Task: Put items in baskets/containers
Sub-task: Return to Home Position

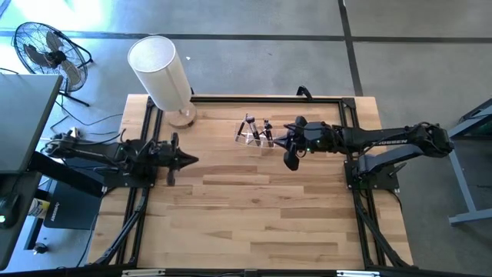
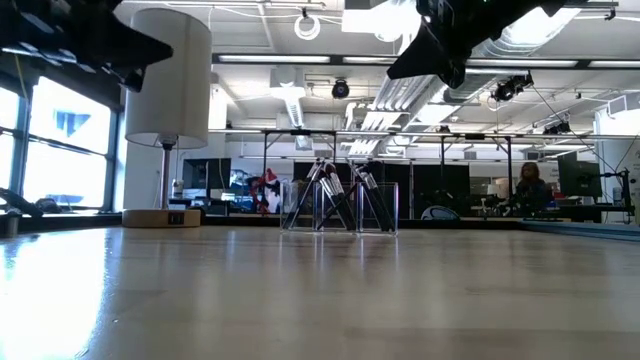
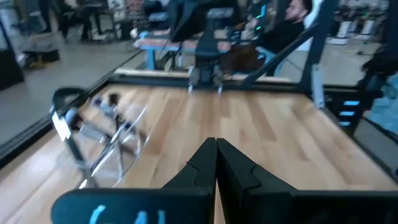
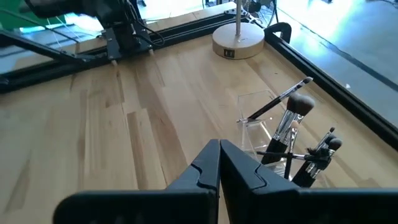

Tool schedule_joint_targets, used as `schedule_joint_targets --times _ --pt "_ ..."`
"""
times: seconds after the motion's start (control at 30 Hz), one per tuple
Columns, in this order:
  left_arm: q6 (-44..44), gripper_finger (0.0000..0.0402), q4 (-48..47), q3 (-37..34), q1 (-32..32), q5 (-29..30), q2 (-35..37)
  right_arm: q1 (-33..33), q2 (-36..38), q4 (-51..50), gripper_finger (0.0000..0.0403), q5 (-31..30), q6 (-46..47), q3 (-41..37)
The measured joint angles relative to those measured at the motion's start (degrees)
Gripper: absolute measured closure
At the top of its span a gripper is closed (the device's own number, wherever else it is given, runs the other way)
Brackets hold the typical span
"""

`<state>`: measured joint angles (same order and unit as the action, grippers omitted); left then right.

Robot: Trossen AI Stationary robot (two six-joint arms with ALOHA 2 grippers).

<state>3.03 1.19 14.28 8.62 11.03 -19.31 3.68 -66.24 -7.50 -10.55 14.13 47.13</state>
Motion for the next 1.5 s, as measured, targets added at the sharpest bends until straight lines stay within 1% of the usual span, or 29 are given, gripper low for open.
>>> schedule_joint_targets --times 0.07,0.13,0.37,0.57,0.7,0.8,0.9,1.03,1.17,1.23,1.5 --pt "0.81 0.0401 -0.67 -1.57 0.0 1.31 1.66 0.0 0.0 0.01 0.0399 0.0 1.26 0.0" --pt "1.55 0.0401 -1.07 -2.53 0.0 1.29 3.37 0.0 0.0 0.03 0.0401 0.02 2.37 -0.02" --pt "1.57 0.0401 -6.64 -5.96 0.0 -0.6 11.43 0.0 0.0 0.03 0.0398 0.02 3.98 -0.02" --pt "-2.7 0.0401 -7.43 -7.73 -0.02 -1.12 19.36 0.0 0.0 0.01 0.0401 -0.11 4.05 -0.02" --pt "-0.9 0.0401 -7.11 -9.36 -0.05 -3.27 18.95 0.0 0.0 -0.07 0.0397 -0.15 6.37 -0.04" --pt "1.36 0.0401 -2.19 -12.12 -0.02 -4.01 18.92 0.0 0.0 -0.4 0.0397 0.01 6.82 -0.04" --pt "1.46 0.0401 1.88 -13.37 -0.04 -4.05 18.8 0.0 0.0 -0.4 0.0401 0.59 6.63 -0.04" --pt "0.07 0.0401 1.34 -13.39 -0.04 -3.56 18.9 0.0 0.0 -0.43 0.0399 1.1 6.37 -0.04" --pt "-1.18 0.0401 1.25 -13.44 -0.03 -0.25 18.97 0.0 0.0 -0.6 0.0397 2.18 3.73 -0.04" --pt "-1.22 0.0401 1.57 -13.46 -0.04 0.38 18.93 0.0 0.0 -0.66 0.04 2.89 3.29 -0.04" --pt "1.79 0.0401 2.34 -13.53 -0.04 0.3 18.95 0.0 0.0 -0.64 0.0399 7.73 1.88 -0.04"
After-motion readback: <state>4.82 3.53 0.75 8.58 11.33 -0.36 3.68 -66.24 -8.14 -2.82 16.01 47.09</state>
